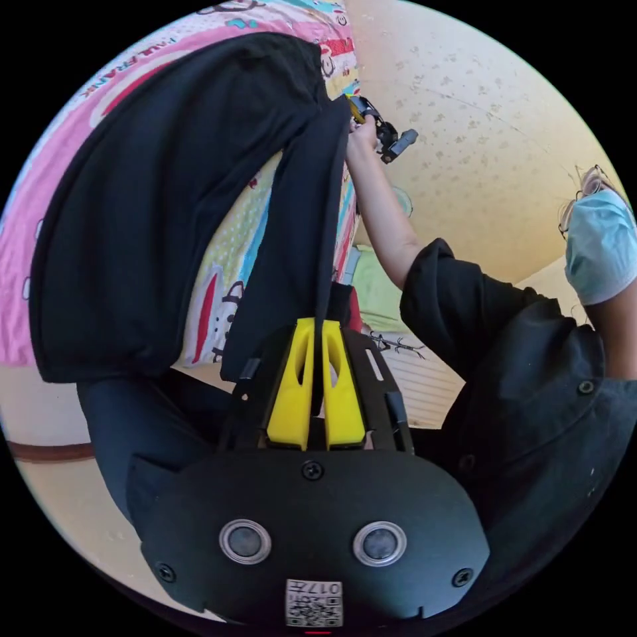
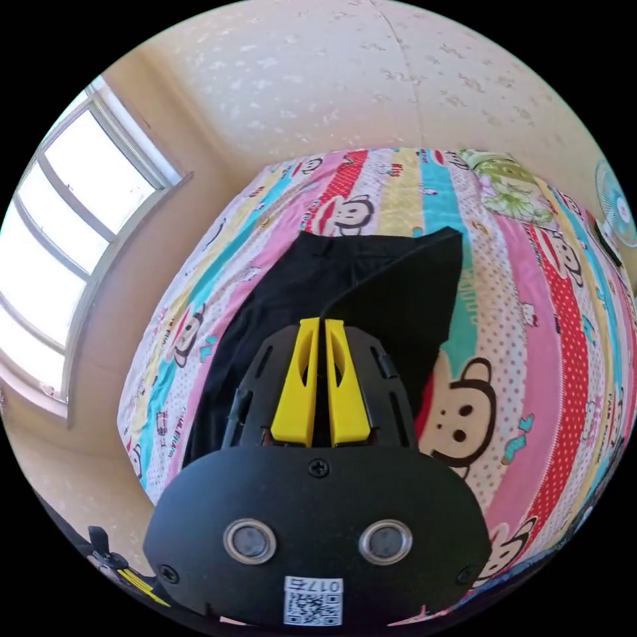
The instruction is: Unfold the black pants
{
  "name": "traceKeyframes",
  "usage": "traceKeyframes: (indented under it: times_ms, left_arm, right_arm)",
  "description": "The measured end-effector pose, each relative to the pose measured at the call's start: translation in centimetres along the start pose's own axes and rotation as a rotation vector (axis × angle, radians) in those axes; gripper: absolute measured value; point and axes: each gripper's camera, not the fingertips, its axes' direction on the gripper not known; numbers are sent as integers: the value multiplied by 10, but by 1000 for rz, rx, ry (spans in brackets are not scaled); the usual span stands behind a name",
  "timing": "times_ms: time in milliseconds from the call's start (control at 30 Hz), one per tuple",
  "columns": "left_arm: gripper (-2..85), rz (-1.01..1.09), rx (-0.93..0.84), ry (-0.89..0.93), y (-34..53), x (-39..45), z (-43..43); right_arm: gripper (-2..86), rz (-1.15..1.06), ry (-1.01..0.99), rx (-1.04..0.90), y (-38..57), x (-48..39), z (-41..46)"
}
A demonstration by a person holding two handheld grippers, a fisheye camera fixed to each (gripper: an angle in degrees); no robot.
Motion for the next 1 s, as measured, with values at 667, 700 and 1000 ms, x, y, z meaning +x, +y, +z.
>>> traceKeyframes:
  times_ms: [667,700,1000]
  left_arm:
    - [-4,-231,228,-378,30,12,-99]
    - [-4,-229,217,-397,28,16,-96]
    - [-5,-276,75,-453,36,50,-75]
  right_arm:
    - [29,-173,-324,-302,10,-120,26]
    - [32,-153,-285,-339,35,-108,10]
    - [75,72,-265,-676,232,-72,-25]
